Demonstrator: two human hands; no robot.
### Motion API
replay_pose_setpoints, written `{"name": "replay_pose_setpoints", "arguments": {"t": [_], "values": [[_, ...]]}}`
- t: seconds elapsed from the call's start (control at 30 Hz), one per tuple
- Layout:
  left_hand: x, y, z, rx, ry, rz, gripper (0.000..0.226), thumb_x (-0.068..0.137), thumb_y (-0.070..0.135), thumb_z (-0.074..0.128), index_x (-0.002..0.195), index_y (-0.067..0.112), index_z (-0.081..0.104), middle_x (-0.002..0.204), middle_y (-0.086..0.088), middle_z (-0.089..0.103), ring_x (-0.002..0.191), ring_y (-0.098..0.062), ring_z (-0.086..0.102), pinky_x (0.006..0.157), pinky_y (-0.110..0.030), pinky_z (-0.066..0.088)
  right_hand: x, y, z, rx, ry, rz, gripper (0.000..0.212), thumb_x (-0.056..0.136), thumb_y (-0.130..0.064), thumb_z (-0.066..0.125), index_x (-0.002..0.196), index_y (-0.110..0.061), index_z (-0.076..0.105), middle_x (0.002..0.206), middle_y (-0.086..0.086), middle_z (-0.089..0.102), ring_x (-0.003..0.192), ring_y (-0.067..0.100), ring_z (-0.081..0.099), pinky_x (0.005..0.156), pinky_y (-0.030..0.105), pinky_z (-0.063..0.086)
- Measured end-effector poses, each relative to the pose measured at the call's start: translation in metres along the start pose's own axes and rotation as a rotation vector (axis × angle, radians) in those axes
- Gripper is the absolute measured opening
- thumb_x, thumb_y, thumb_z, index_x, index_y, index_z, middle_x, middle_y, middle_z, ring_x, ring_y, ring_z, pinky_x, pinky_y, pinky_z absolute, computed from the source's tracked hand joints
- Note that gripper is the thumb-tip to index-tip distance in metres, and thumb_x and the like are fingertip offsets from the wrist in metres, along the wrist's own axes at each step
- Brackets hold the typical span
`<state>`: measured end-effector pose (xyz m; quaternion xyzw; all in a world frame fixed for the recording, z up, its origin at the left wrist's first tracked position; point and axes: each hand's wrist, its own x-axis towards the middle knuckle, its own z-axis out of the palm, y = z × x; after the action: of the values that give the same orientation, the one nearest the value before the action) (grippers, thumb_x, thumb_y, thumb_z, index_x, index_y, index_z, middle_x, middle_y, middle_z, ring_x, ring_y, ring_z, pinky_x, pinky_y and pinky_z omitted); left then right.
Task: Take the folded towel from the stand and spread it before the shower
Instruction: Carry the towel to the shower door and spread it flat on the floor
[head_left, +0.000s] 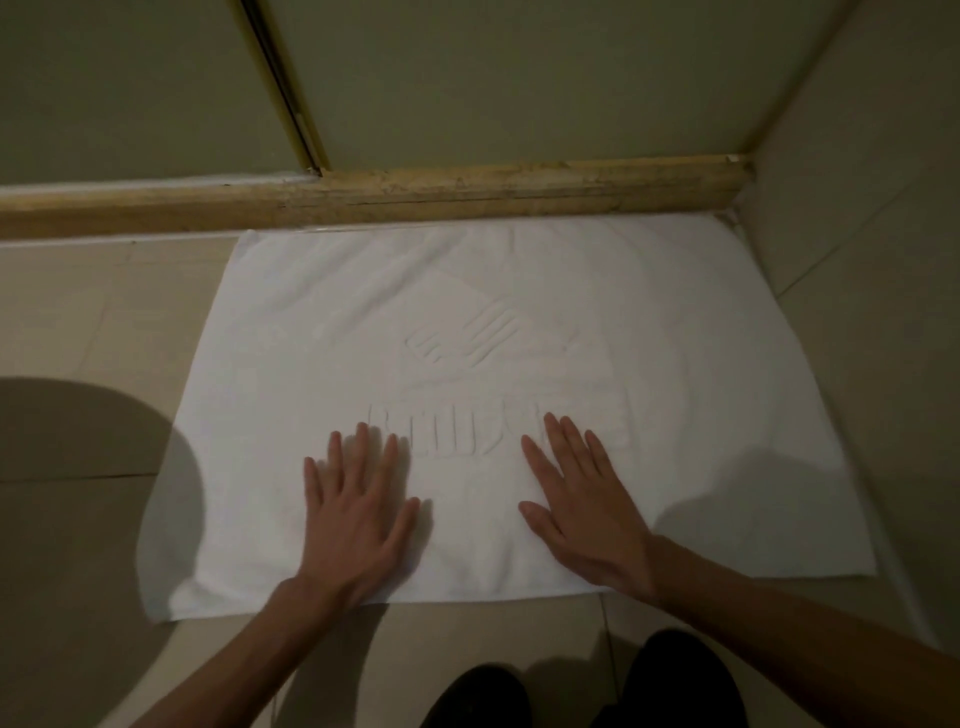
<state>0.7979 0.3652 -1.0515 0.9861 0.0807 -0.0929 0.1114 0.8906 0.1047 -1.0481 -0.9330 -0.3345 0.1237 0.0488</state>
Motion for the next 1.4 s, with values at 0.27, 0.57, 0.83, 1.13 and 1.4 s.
{"name": "replay_pose_setpoints", "arguments": {"t": [0.27, 0.57, 0.83, 1.13, 1.4], "values": [[-0.015, 0.045, 0.022, 0.041, -0.020, 0.030, 0.075, 0.090, 0.069, 0.010, 0.151, 0.030, -0.009, 0.159, -0.007, -0.018, 0.144, -0.028, -0.020, 0.115, -0.053, -0.010, -0.003, -0.037, 0.010, -0.043, -0.054, -0.052, 0.073, 0.092, -0.059, 0.008, 0.151, -0.017, 0.005, 0.156, 0.017, -0.011, 0.143, 0.035, -0.015, 0.116, 0.053, -0.003], [-0.017, 0.026, 0.023, 0.097, -0.025, 0.003, 0.074, 0.092, 0.067, 0.013, 0.153, 0.027, 0.000, 0.160, -0.008, -0.006, 0.147, -0.028, -0.010, 0.116, -0.053, -0.003, -0.003, -0.037, 0.010, -0.060, -0.034, -0.042, 0.072, 0.092, -0.058, 0.016, 0.150, -0.017, 0.014, 0.156, 0.018, 0.000, 0.144, 0.036, -0.003, 0.115, 0.057, 0.007], [-0.023, -0.034, 0.006, 0.034, -0.006, -0.163, 0.070, 0.091, 0.063, 0.005, 0.150, 0.030, -0.012, 0.158, -0.005, -0.019, 0.145, -0.024, -0.020, 0.117, -0.054, -0.005, -0.003, -0.034, 0.016, -0.065, -0.019, -0.056, 0.071, 0.092, -0.056, 0.026, 0.150, -0.016, 0.020, 0.156, 0.020, 0.007, 0.145, 0.036, 0.004, 0.114, 0.056, 0.015], [-0.041, -0.110, -0.007, 0.006, -0.005, -0.279, 0.071, 0.090, 0.067, 0.004, 0.150, 0.033, -0.010, 0.159, -0.001, -0.019, 0.143, -0.016, -0.024, 0.115, -0.036, -0.016, -0.003, -0.034, 0.015, -0.070, -0.014, -0.054, 0.071, 0.093, -0.057, 0.022, 0.151, -0.016, 0.018, 0.156, 0.020, 0.004, 0.145, 0.036, 0.001, 0.116, 0.054, 0.010], [-0.048, -0.134, -0.011, -0.040, -0.006, -0.328, 0.069, 0.091, 0.067, 0.010, 0.151, 0.036, -0.003, 0.161, 0.001, -0.008, 0.144, -0.011, -0.019, 0.112, -0.026, -0.021, -0.004, -0.035, 0.015, -0.065, -0.019, -0.049, 0.070, 0.093, -0.058, 0.018, 0.151, -0.017, 0.014, 0.157, 0.019, 0.001, 0.145, 0.035, -0.002, 0.116, 0.054, 0.010]]}}
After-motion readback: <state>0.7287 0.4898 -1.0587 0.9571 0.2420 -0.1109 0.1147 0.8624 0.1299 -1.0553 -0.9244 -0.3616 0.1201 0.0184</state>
